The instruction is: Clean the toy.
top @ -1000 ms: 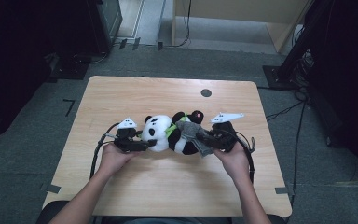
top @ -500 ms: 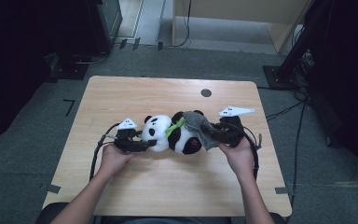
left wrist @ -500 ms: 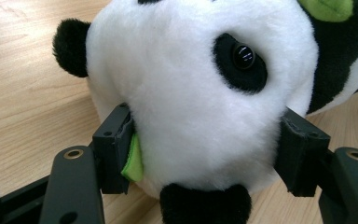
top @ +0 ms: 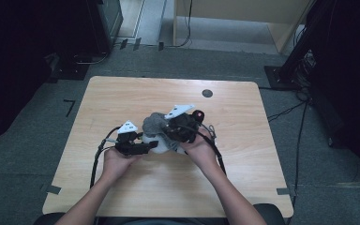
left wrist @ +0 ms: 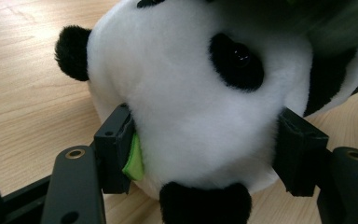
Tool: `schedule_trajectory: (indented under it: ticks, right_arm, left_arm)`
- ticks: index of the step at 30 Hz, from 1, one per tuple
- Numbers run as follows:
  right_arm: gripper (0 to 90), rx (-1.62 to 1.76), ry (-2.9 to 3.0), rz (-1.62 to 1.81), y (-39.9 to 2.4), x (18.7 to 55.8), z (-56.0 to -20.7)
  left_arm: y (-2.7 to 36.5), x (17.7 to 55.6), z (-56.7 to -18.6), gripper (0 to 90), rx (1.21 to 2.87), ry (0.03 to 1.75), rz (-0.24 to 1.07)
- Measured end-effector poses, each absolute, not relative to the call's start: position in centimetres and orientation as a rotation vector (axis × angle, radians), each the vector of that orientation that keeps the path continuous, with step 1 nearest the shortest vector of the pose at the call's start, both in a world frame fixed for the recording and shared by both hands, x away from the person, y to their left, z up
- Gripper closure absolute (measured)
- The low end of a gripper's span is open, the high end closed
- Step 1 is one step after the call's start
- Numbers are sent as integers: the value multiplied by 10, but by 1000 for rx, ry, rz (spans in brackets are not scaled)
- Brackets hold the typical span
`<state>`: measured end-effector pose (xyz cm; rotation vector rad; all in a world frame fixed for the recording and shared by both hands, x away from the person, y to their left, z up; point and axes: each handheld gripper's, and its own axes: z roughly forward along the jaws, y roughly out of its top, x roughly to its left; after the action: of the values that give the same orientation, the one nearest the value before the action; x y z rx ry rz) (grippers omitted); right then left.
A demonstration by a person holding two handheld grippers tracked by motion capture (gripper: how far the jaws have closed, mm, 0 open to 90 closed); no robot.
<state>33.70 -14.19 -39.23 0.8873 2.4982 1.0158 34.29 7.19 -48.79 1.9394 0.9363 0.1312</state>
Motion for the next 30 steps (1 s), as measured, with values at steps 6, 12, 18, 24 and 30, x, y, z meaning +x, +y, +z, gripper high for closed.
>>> schedule_trajectory:
  ticks: [6,12,18,24,30]
  right_arm:
    - [787,873,2518,1053,-128,338,-411]
    - [798,899,2571,1102,-138,337,-418]
    - [805,904,2620,1062,-147,332,-421]
    - [806,909,2647,1037,-154,326,-423]
    - [809,935,2692,979,-162,320,-422]
  left_arm:
    - [71,343,-488,338,1943,961,132]
    - [72,345,-488,347,1959,957,110]
    - [74,345,-489,357,1961,955,98]
    - [75,346,-490,357,1958,944,91]
    - [76,348,-489,358,1962,944,80]
